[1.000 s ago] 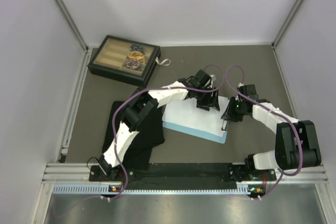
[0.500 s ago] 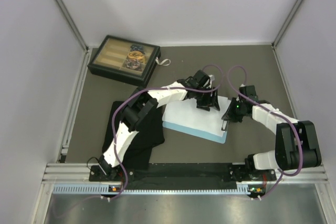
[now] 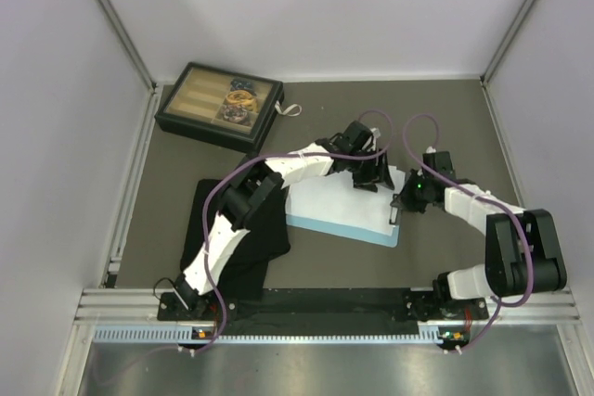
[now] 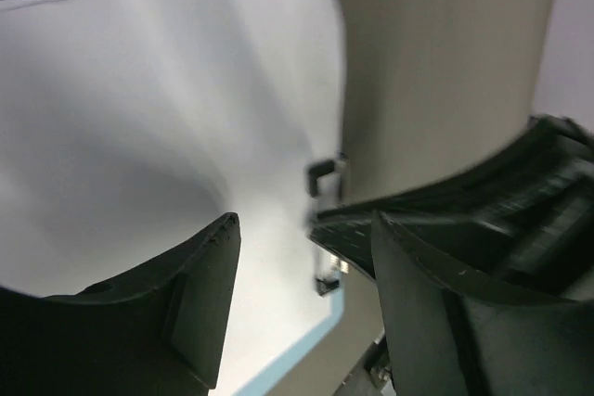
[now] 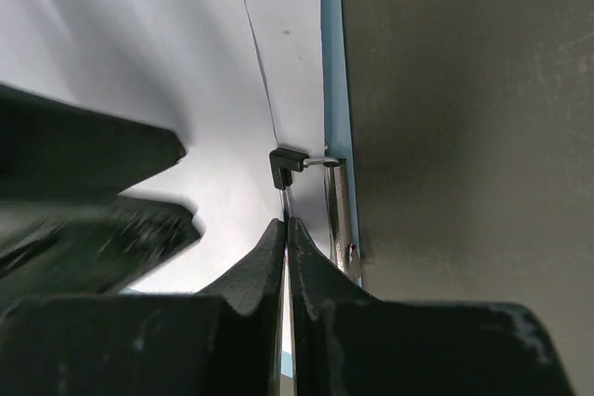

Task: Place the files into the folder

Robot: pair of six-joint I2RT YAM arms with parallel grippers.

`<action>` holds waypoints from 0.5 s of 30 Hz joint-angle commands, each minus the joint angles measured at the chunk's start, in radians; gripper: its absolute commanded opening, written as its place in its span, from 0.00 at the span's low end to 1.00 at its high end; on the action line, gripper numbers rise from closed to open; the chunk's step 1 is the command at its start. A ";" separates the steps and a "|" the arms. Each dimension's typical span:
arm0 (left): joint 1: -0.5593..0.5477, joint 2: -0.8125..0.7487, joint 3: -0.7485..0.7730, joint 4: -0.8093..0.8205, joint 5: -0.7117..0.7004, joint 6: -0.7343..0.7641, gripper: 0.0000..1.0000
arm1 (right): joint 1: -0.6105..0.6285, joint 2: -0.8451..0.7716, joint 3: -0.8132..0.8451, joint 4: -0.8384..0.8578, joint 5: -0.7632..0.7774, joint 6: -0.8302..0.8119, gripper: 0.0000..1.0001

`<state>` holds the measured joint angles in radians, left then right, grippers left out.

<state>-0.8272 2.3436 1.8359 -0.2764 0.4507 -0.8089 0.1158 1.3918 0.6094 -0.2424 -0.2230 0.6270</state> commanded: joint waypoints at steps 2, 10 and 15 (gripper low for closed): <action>0.033 0.052 -0.070 0.017 -0.035 -0.035 0.61 | 0.005 0.000 -0.049 0.038 0.031 -0.007 0.00; 0.034 0.002 -0.199 0.080 -0.052 -0.084 0.57 | -0.047 -0.033 -0.126 0.271 -0.197 -0.029 0.00; 0.033 -0.012 -0.231 0.089 -0.053 -0.079 0.57 | -0.077 -0.034 -0.264 0.623 -0.335 0.025 0.00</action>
<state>-0.7895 2.3131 1.6657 -0.0959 0.4709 -0.9138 0.0422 1.3560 0.4389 0.0723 -0.4099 0.6270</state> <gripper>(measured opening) 0.568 0.004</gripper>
